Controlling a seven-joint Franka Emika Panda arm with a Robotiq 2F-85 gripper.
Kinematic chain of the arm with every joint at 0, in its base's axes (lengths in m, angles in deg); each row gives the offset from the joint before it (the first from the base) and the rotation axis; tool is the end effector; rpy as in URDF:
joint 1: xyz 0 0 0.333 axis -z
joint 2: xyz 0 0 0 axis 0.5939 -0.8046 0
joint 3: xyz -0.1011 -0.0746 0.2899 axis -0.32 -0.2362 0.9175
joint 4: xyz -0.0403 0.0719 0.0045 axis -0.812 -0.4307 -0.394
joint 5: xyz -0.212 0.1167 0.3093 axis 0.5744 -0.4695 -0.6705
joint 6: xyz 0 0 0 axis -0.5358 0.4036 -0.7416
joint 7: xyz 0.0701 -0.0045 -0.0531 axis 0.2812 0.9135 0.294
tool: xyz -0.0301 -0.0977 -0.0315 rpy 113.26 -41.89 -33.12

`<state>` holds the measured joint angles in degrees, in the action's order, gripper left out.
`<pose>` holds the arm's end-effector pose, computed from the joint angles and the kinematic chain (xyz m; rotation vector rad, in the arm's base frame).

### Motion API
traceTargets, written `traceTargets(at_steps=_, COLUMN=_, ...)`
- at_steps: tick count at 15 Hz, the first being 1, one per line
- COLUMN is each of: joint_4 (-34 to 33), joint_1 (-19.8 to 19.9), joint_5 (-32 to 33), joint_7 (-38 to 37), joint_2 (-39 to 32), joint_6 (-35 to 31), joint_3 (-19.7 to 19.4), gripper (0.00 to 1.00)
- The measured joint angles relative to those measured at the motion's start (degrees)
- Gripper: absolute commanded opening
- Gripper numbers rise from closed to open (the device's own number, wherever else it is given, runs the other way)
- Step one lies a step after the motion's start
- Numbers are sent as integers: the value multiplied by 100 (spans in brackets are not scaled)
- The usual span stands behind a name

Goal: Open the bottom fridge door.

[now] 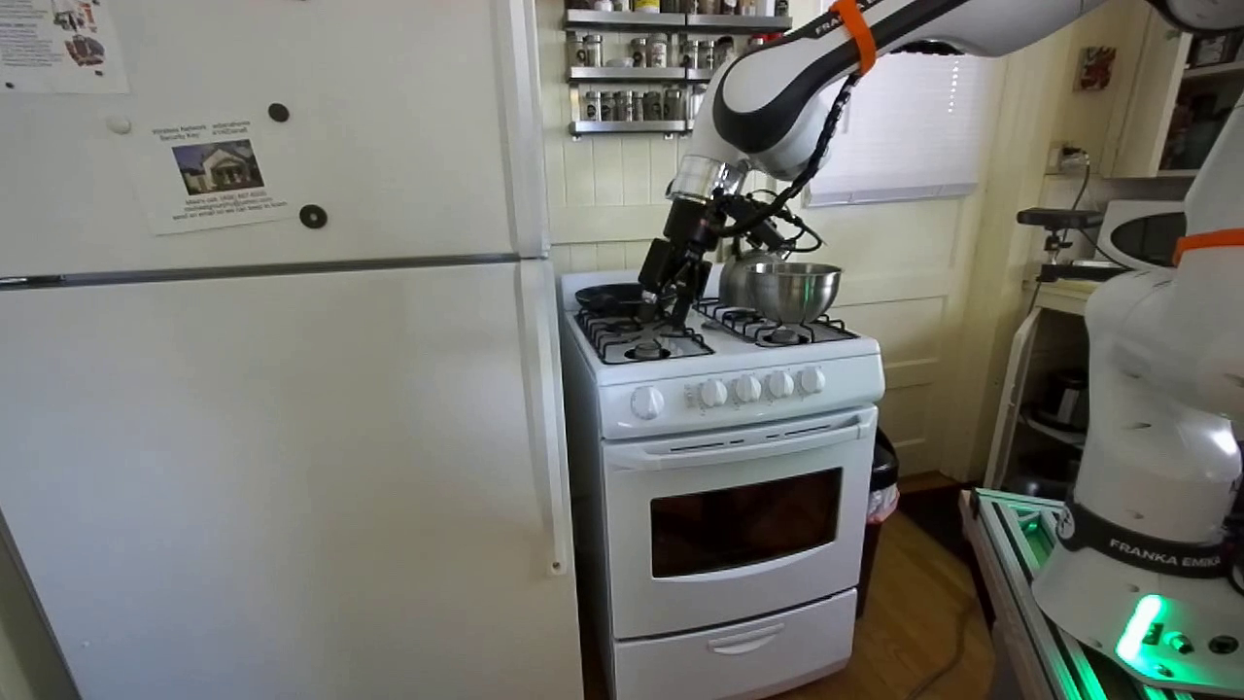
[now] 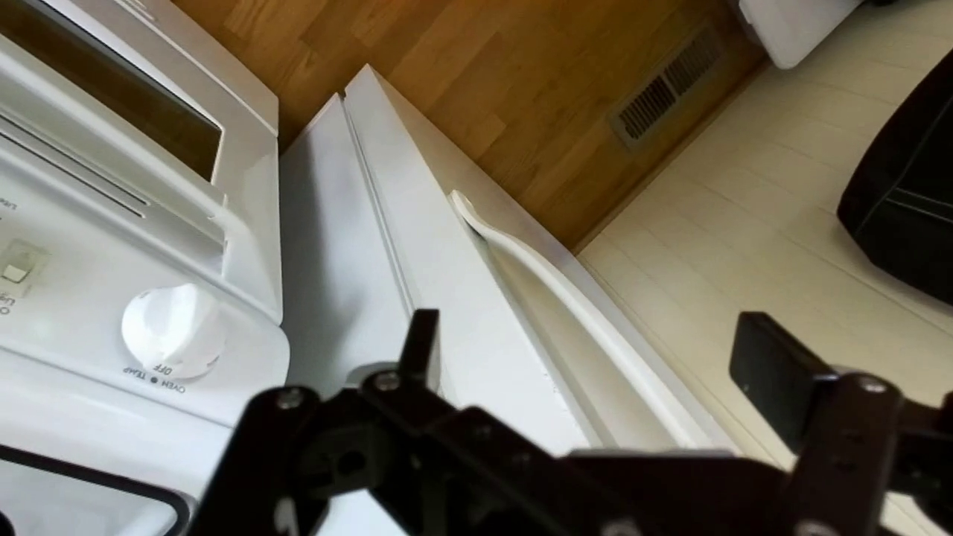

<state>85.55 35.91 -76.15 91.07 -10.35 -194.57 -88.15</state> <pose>0.4939 -0.0418 0.4622 -2.8322 0.2345 -0.3713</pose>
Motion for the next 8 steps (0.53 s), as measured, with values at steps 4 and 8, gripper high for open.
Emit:
traceTargets(at_steps=4, joint_4=-14, joint_1=-5, joint_5=0, joint_7=-13, joint_2=43, joint_6=0, joint_3=63, gripper=100)
traceTargets(at_steps=8, joint_4=-13, joint_1=-30, joint_5=-196, joint_7=302, joint_2=12, joint_6=-343, joint_3=40, gripper=100)
